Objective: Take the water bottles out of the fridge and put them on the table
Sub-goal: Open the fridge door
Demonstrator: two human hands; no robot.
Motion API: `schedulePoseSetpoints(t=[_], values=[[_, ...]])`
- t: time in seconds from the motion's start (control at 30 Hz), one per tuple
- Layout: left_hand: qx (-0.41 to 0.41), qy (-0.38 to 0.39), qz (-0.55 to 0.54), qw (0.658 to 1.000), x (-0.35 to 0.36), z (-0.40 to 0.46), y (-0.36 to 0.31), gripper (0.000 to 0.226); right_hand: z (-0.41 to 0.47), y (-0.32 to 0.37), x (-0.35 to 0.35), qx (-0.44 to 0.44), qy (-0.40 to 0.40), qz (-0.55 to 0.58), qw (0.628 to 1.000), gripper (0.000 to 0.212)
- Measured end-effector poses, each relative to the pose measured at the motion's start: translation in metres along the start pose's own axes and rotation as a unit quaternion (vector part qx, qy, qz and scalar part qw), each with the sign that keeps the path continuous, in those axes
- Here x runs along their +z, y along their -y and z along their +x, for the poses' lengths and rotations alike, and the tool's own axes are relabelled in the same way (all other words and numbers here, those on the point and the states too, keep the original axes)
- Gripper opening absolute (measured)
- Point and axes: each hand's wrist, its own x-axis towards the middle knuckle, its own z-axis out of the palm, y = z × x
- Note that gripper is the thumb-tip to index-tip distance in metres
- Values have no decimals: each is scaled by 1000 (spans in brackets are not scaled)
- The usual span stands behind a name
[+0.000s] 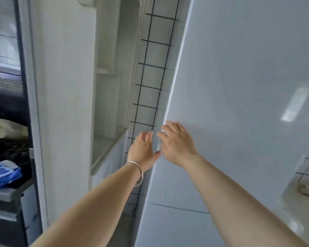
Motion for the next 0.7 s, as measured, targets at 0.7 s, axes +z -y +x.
schedulePoseSetpoints(t=[0.7], values=[[5,137,-43,990,27,24,11,17,31,24,27,-58,136,-218,965,36]])
